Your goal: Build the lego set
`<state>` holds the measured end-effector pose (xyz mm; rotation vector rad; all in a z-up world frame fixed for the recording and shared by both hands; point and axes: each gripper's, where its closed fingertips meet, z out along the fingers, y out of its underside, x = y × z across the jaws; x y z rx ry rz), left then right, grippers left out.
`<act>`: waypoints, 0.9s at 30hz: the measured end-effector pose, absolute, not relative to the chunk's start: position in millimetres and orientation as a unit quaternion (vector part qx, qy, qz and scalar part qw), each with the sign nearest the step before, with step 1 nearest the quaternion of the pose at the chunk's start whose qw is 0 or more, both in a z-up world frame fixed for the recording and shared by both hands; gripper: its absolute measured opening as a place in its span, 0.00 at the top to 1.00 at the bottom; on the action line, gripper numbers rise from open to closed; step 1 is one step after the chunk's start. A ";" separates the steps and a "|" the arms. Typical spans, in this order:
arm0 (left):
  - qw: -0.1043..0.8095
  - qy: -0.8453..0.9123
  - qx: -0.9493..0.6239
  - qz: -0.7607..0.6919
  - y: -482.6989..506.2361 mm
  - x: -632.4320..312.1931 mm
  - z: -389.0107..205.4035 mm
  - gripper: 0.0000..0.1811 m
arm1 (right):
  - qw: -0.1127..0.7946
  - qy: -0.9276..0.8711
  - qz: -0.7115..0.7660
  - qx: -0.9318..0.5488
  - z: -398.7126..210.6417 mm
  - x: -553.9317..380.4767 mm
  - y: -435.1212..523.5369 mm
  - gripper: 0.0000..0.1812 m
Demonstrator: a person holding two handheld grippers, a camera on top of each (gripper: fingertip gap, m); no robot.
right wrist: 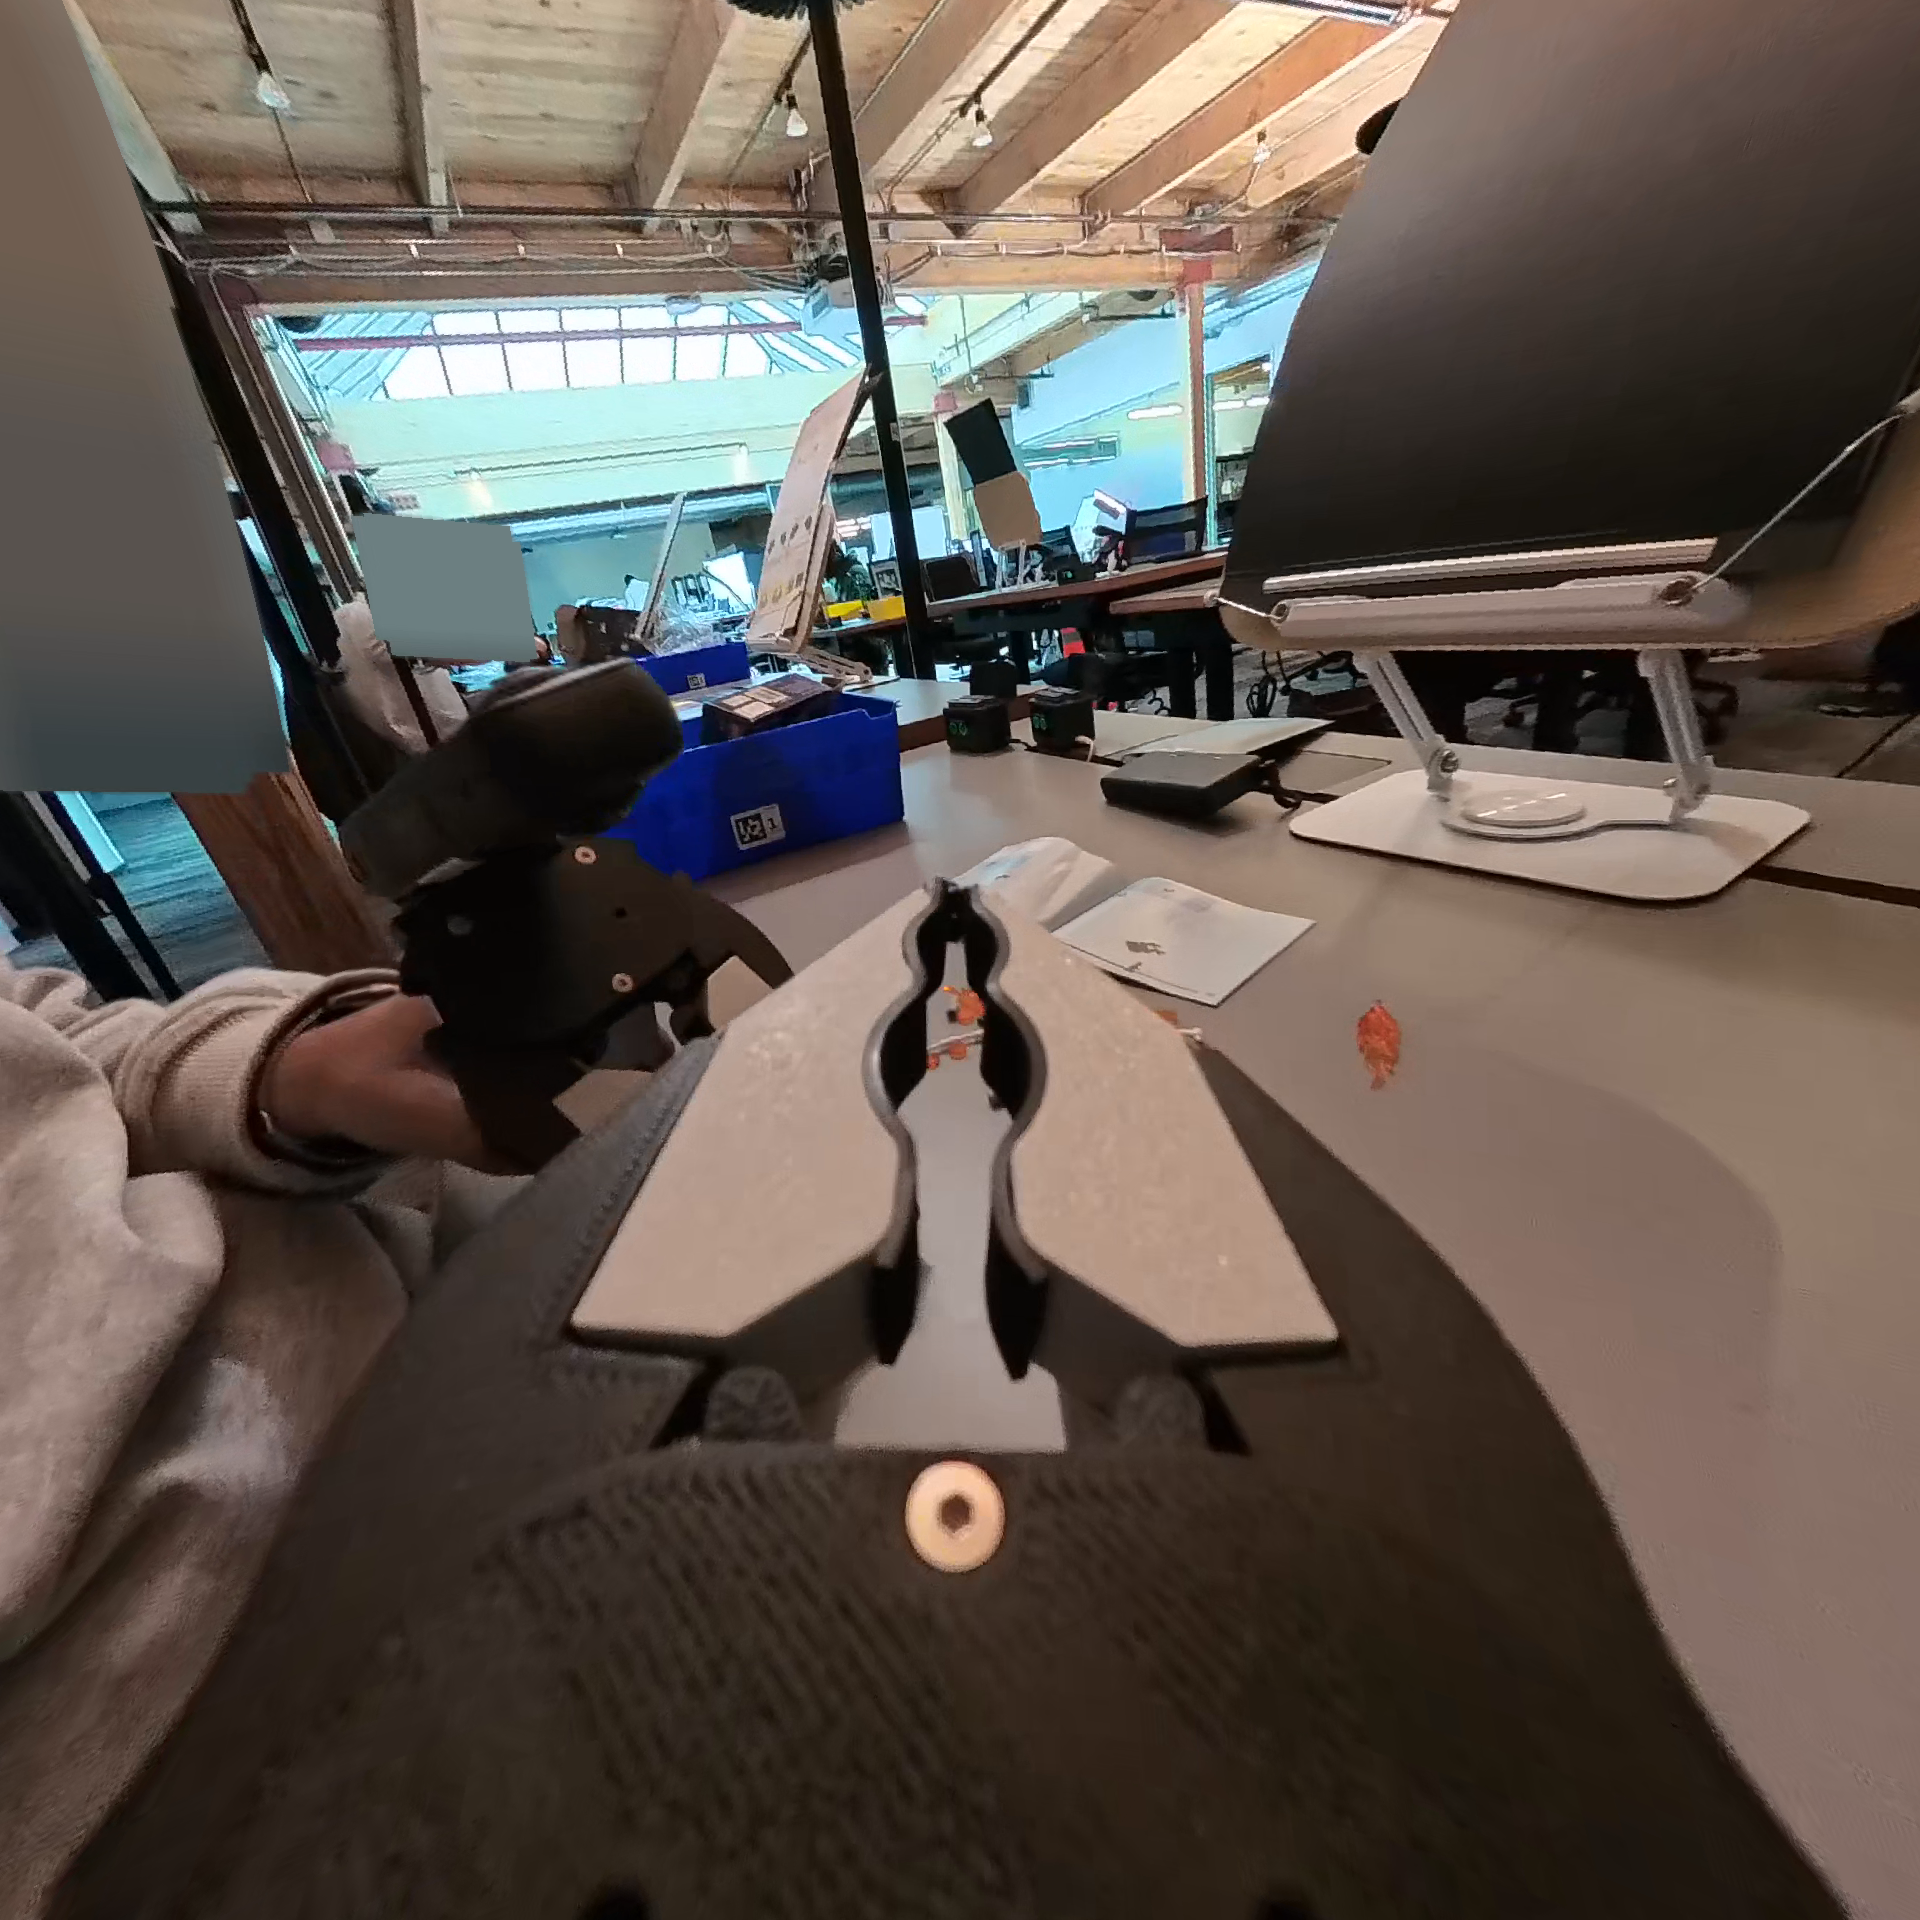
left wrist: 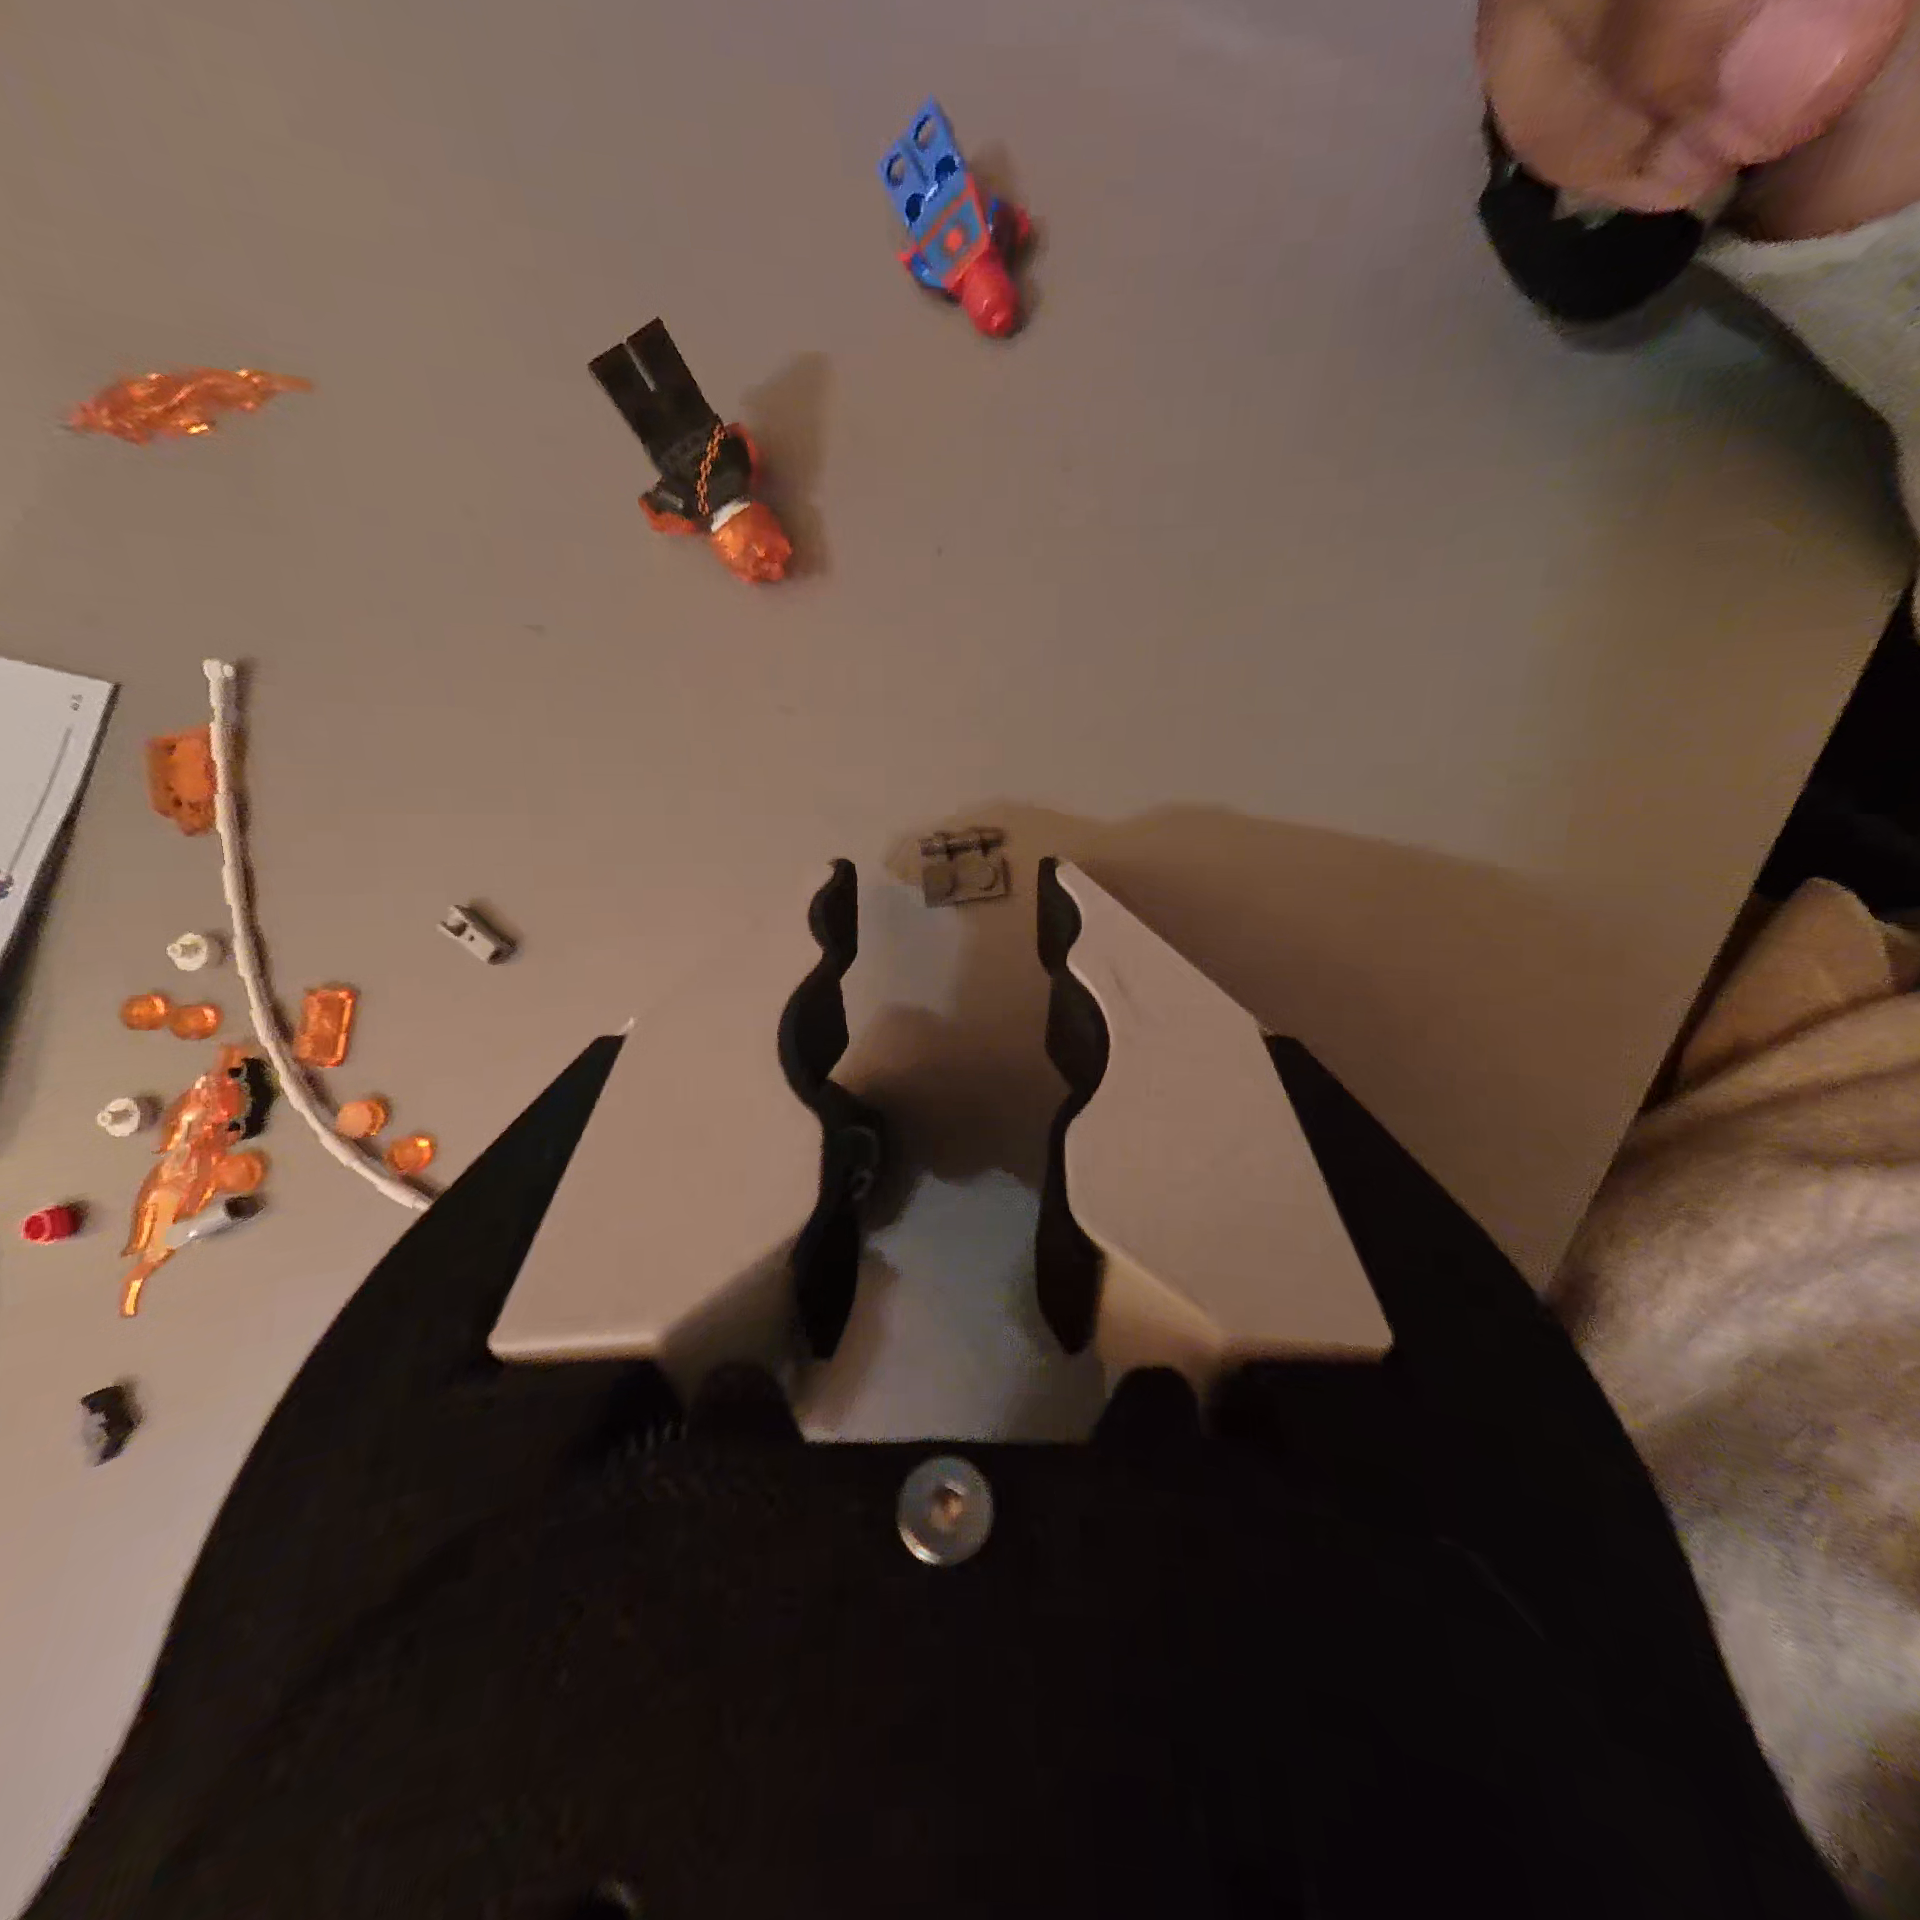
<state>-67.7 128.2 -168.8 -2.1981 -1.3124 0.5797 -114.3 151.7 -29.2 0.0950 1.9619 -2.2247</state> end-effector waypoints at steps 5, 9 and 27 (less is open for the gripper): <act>0.213 -0.469 -0.829 0.219 121.4 -71.1 -173.0 0.92 | 0.076 0.668 -0.740 0.031 -34.1 -115.4 148.2 1.00; 0.243 -0.457 -0.836 0.183 128.8 -72.7 -170.7 1.00 | 0.074 0.673 -0.736 0.032 -37.2 -116.6 144.9 1.00; 0.430 -0.440 -0.781 0.107 105.0 -81.6 -128.8 0.91 | 0.094 0.656 -0.745 0.081 -40.5 -139.0 135.0 1.00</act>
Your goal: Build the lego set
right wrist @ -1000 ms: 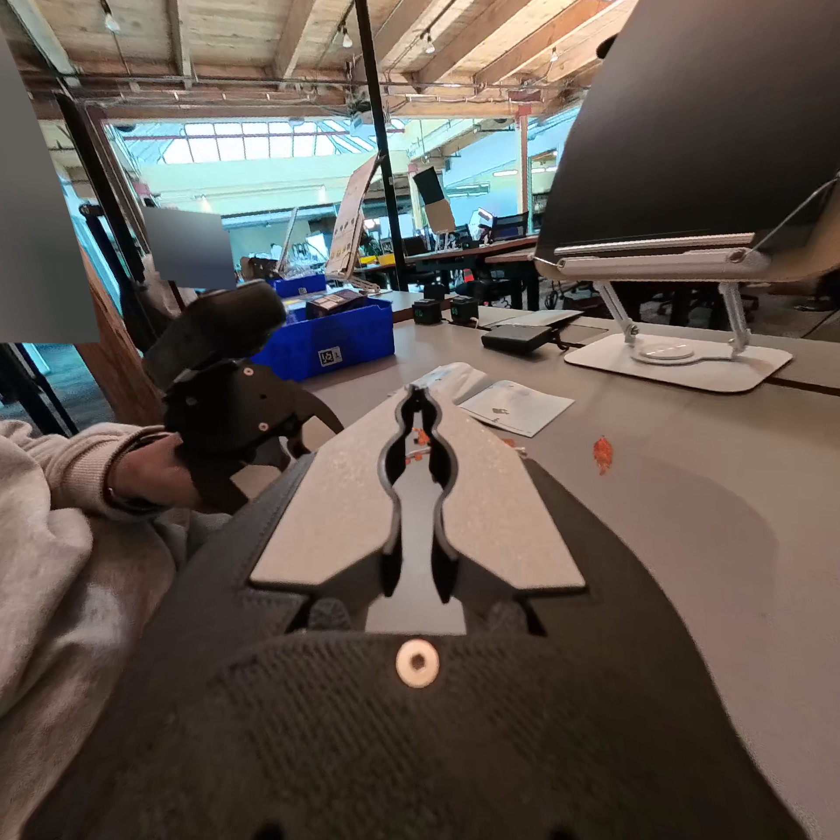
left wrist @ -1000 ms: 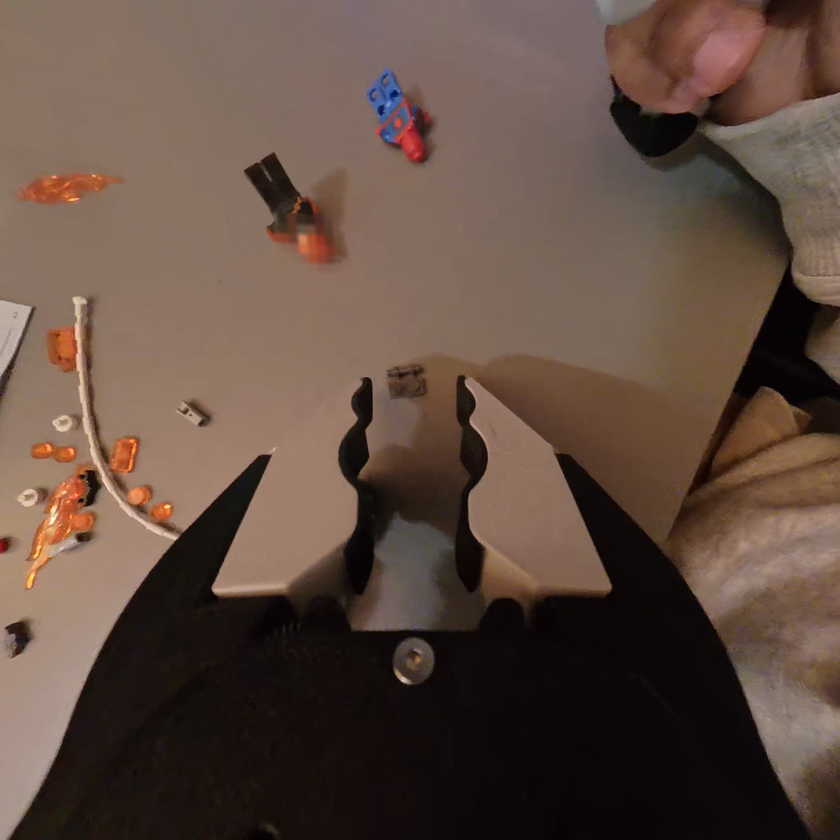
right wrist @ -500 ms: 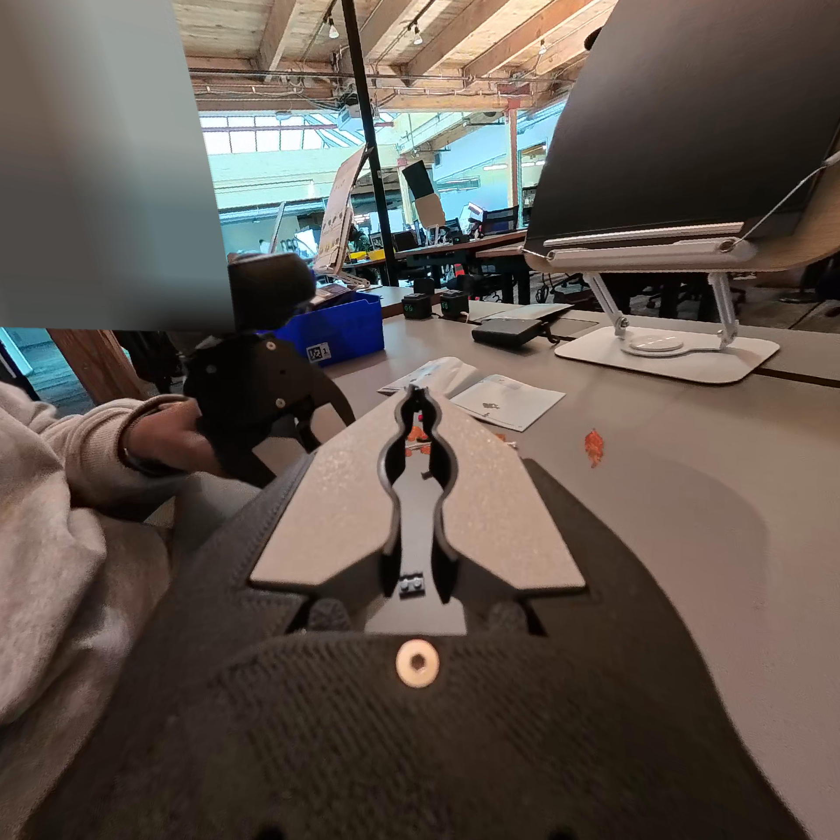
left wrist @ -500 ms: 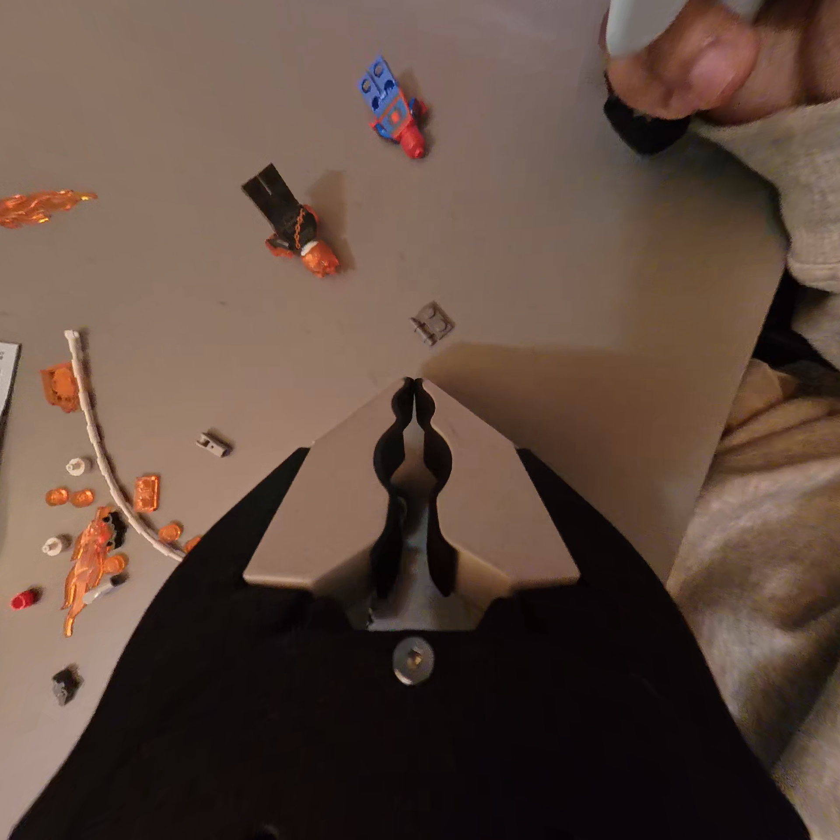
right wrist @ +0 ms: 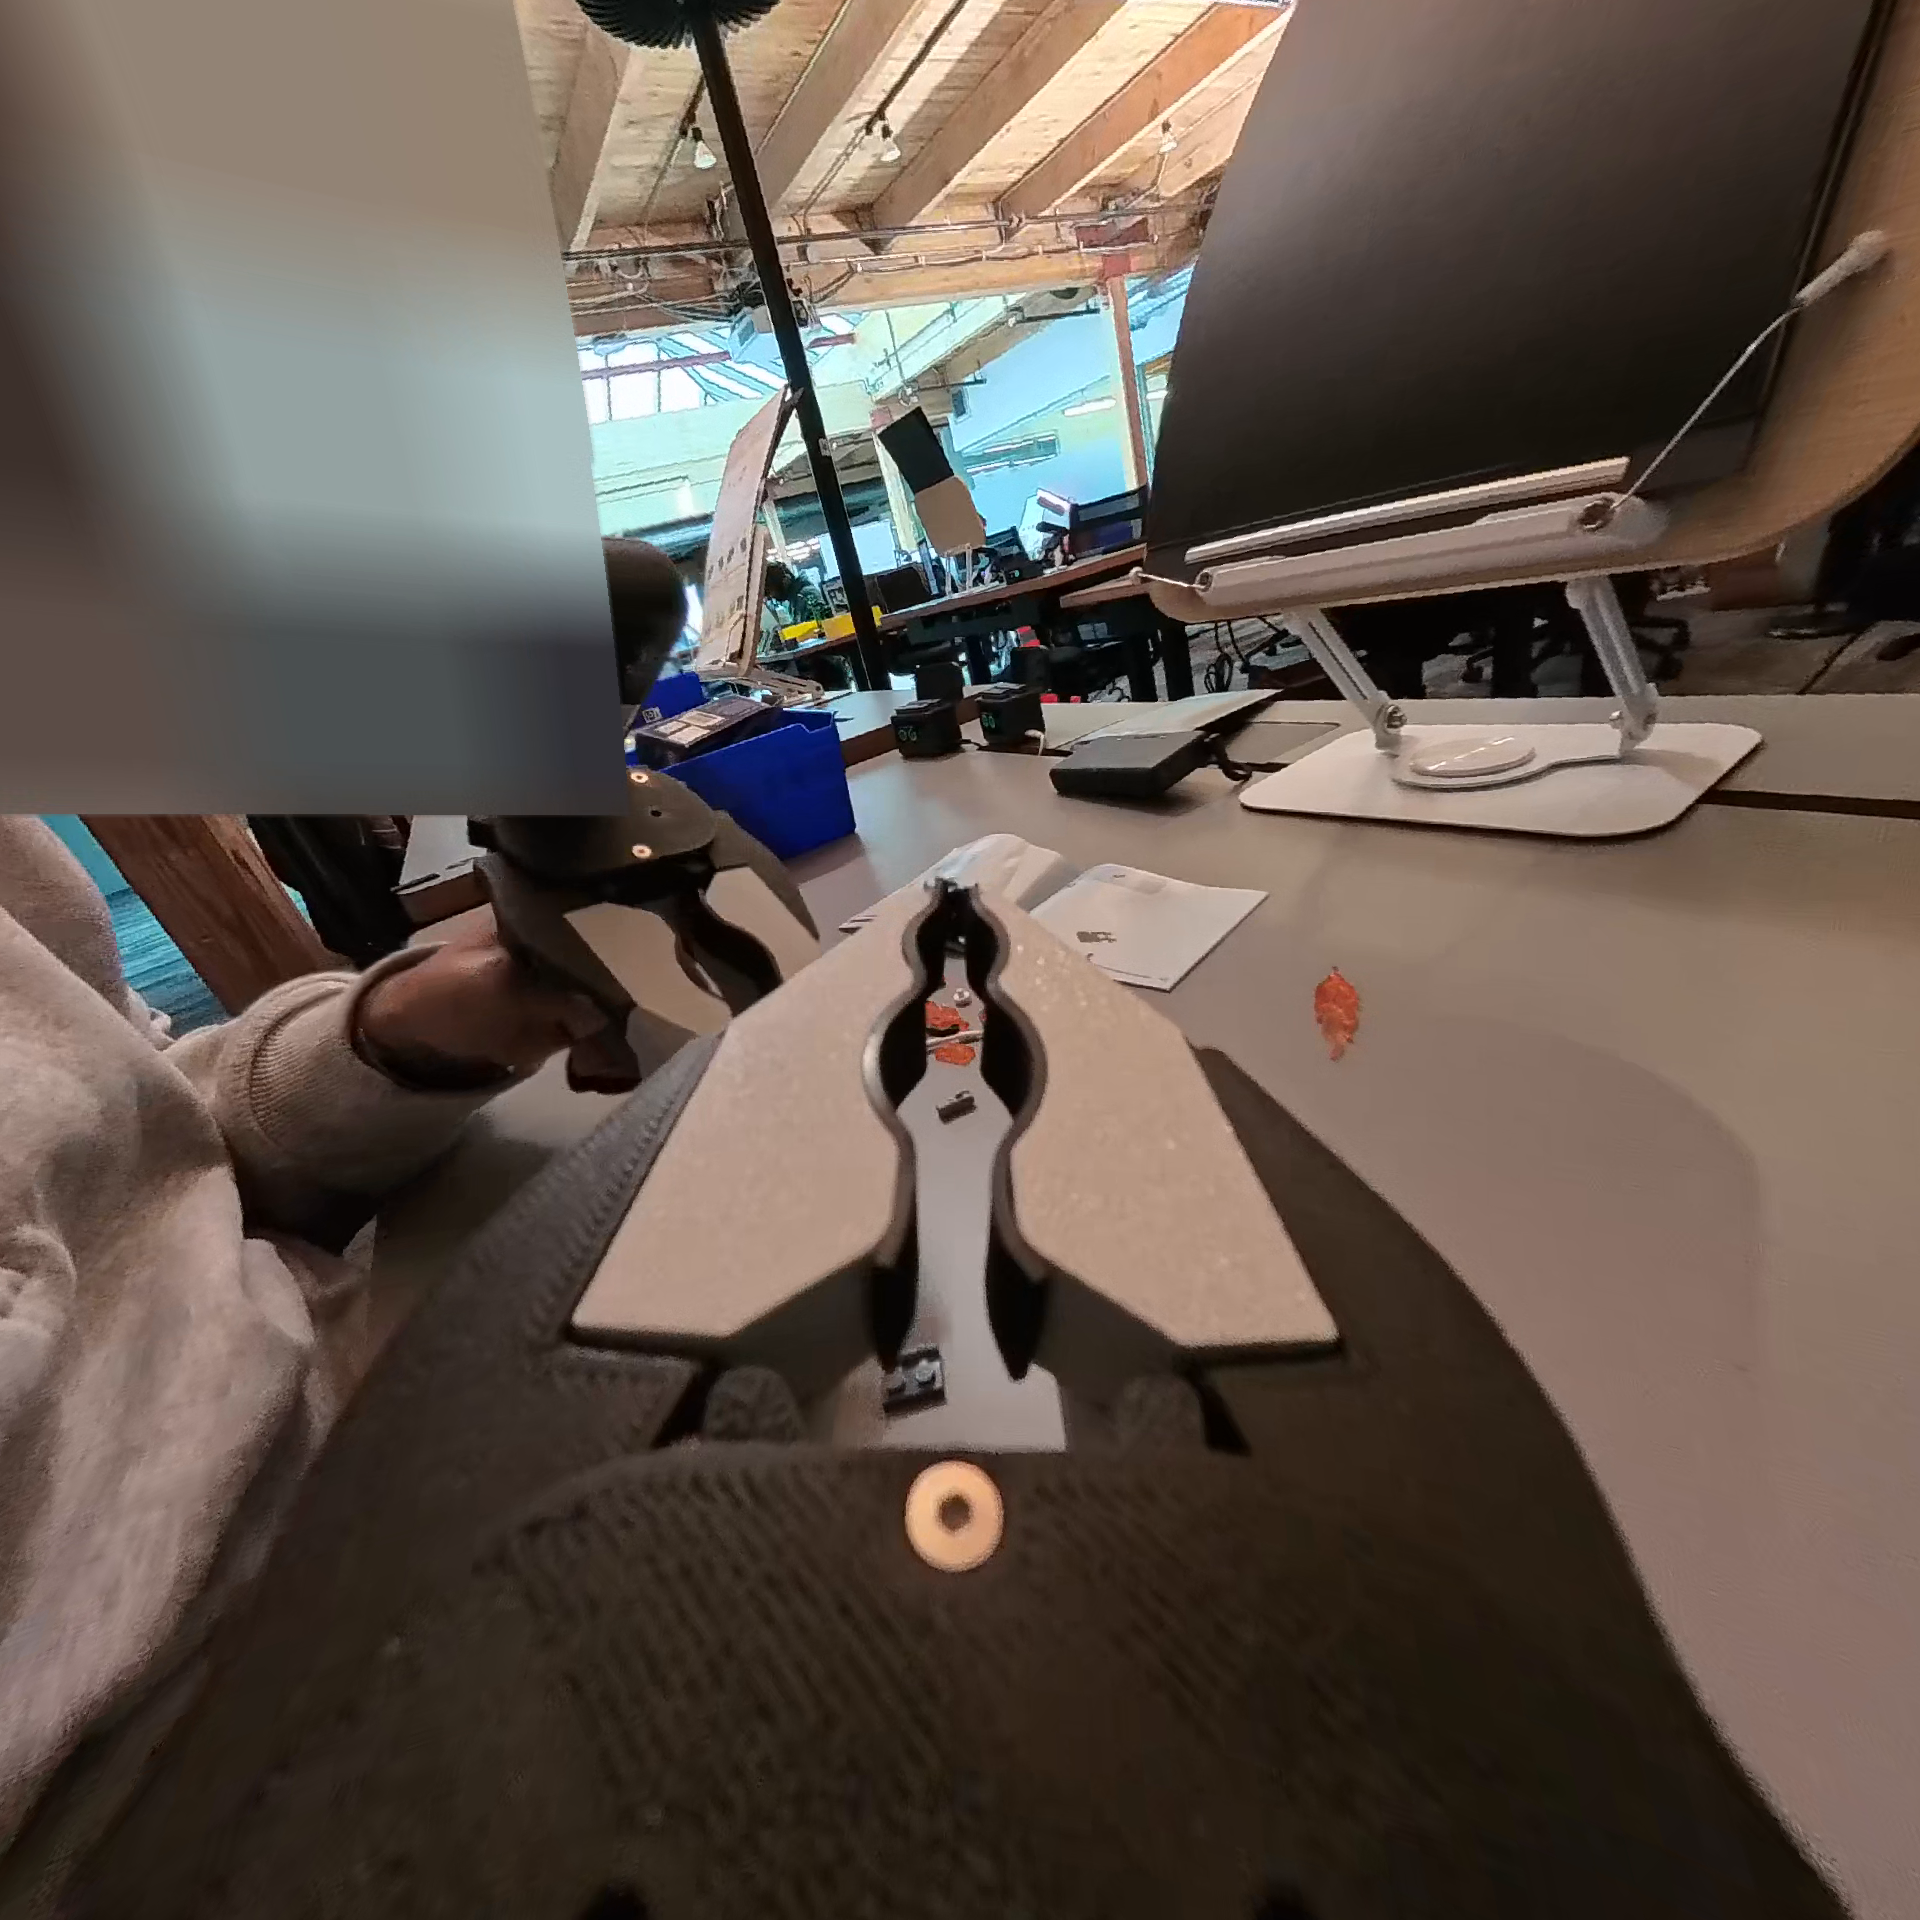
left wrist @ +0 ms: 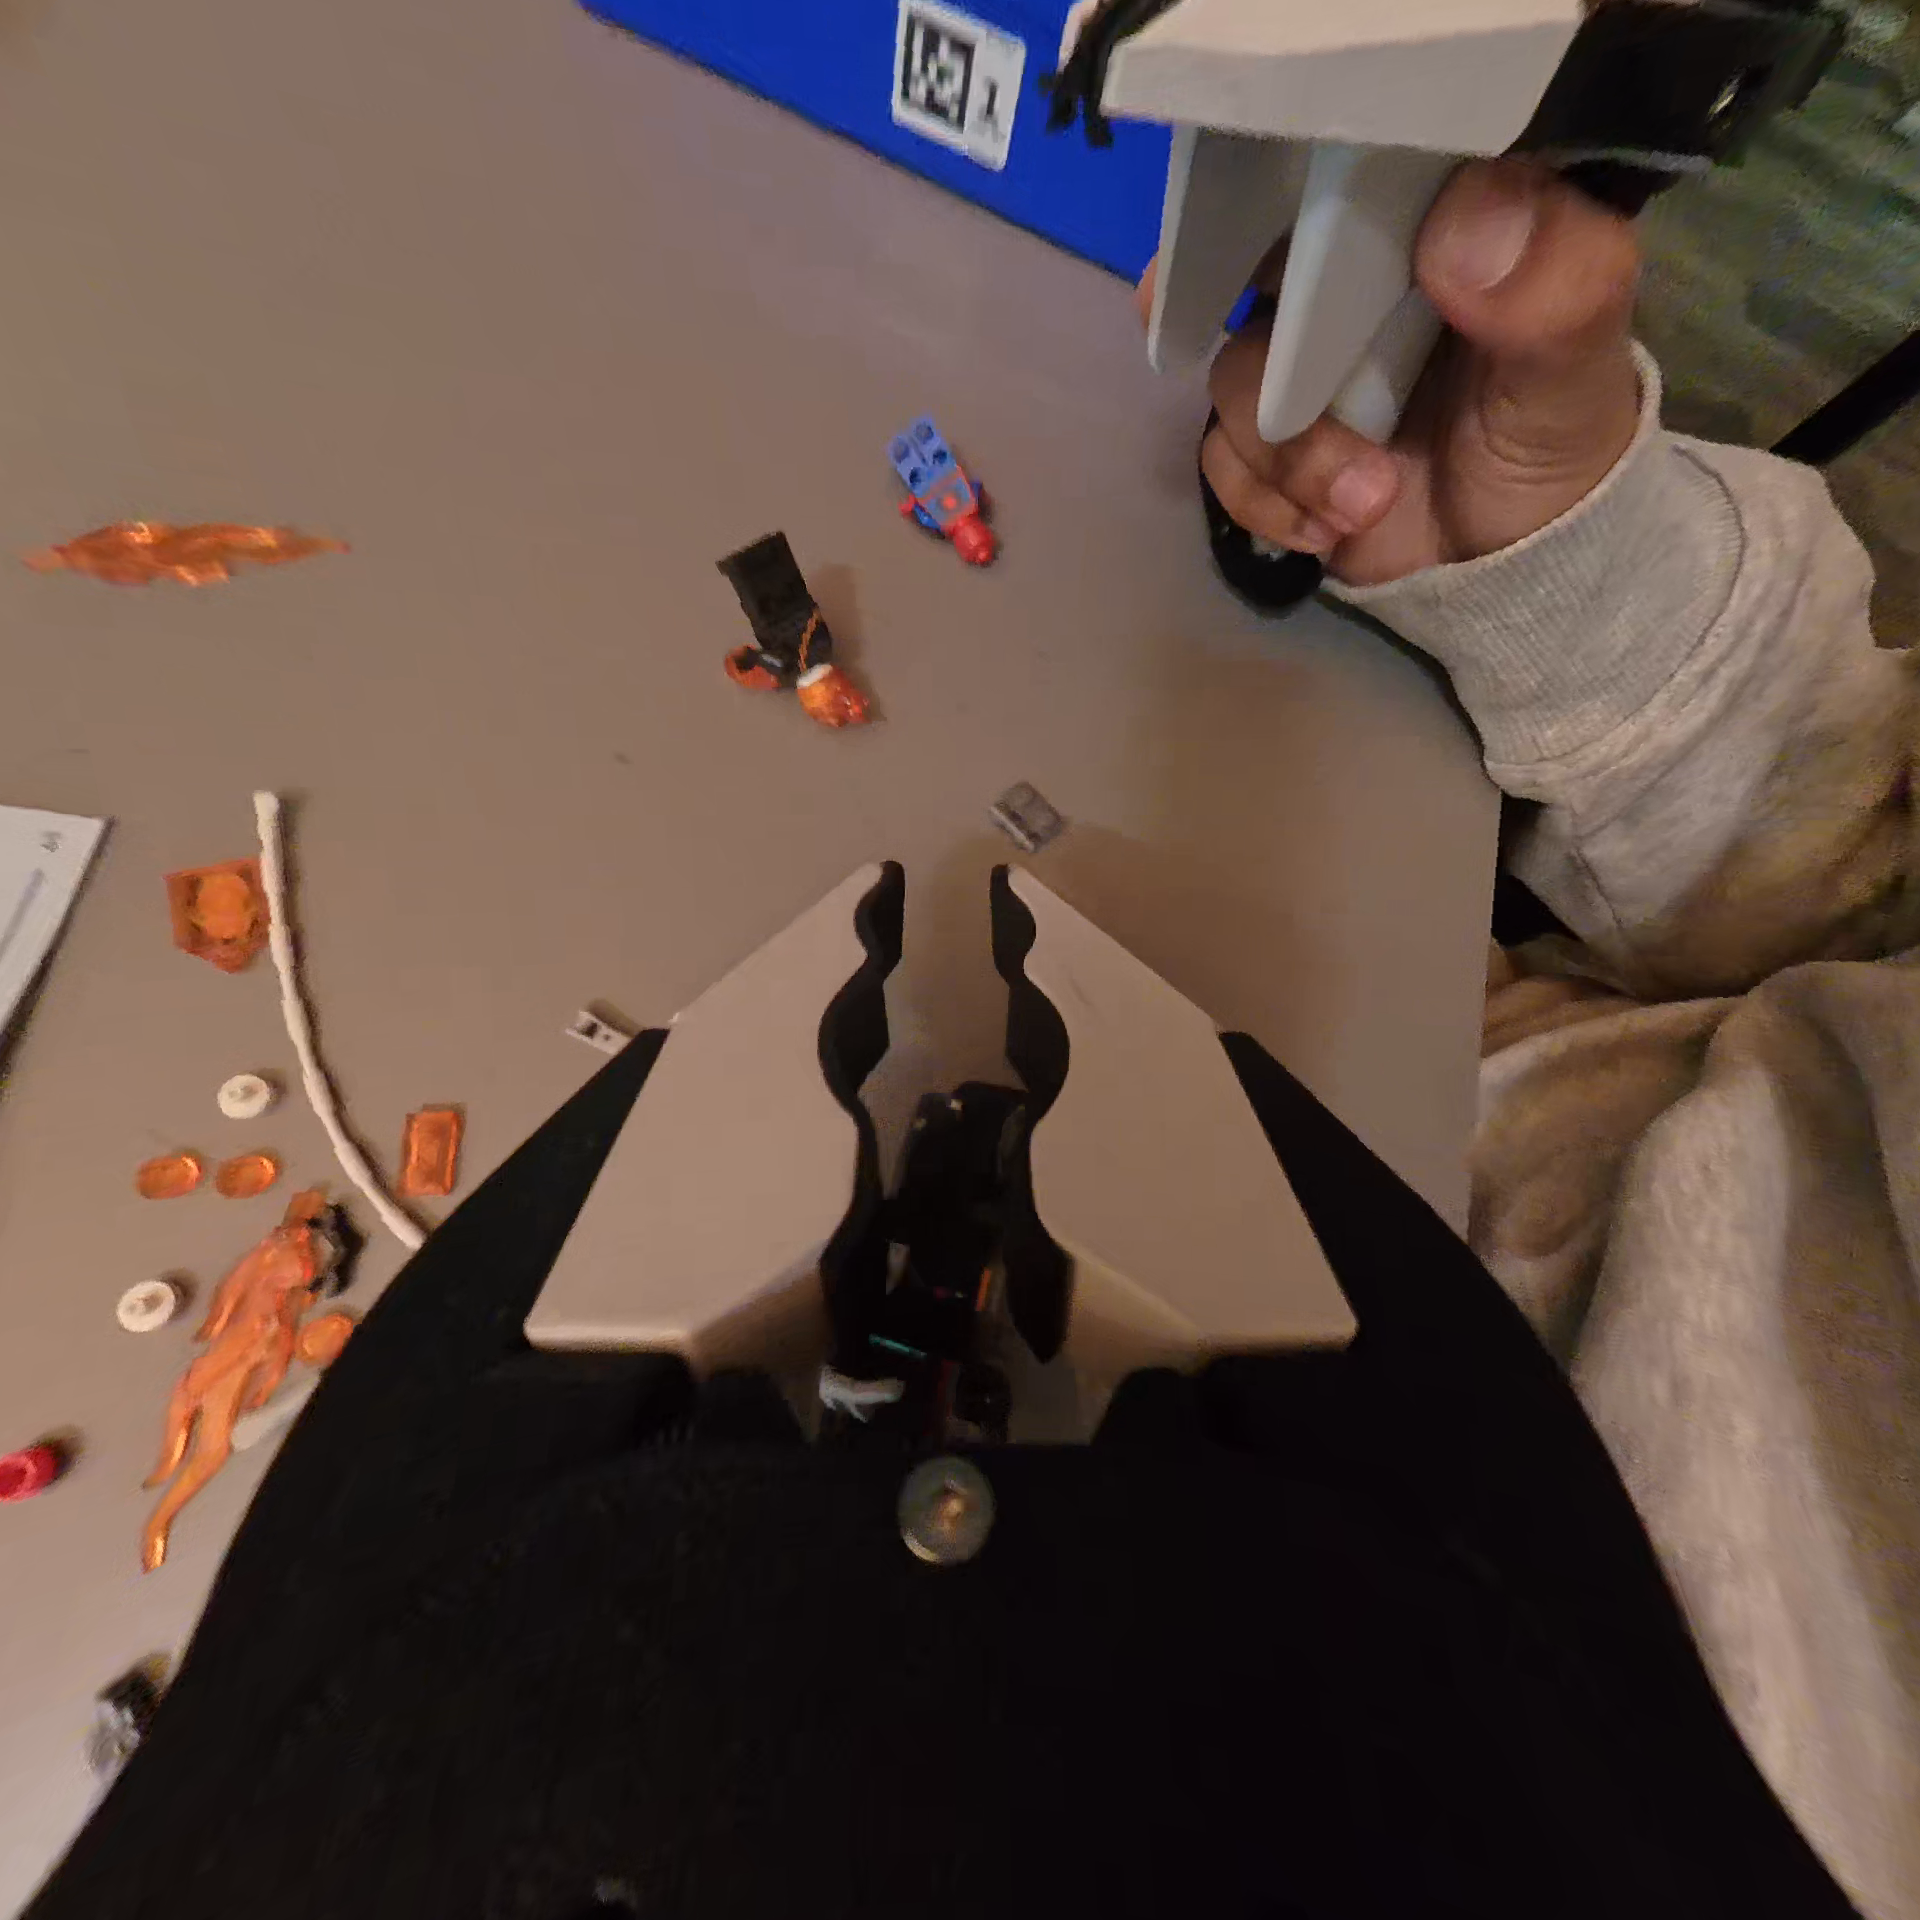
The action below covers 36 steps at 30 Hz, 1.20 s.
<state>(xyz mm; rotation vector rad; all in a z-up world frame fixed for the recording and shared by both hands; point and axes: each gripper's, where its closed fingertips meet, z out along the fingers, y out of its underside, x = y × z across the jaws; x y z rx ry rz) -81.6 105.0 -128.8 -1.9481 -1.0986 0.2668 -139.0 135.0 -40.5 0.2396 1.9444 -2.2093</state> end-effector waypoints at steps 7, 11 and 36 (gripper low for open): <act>0.557 -0.387 -0.728 0.106 103.3 -80.8 -95.4 0.87 | 0.108 0.658 -0.740 0.088 -43.3 -140.8 124.1 1.00; 0.571 -0.410 -0.701 0.120 82.4 -85.5 -86.6 0.86 | 0.093 0.675 -0.726 0.092 -51.0 -146.5 117.7 1.00; 0.577 -0.385 -0.688 0.211 59.1 -85.8 -75.7 0.84 | 0.090 0.642 -0.753 0.113 -37.0 -159.5 131.2 1.00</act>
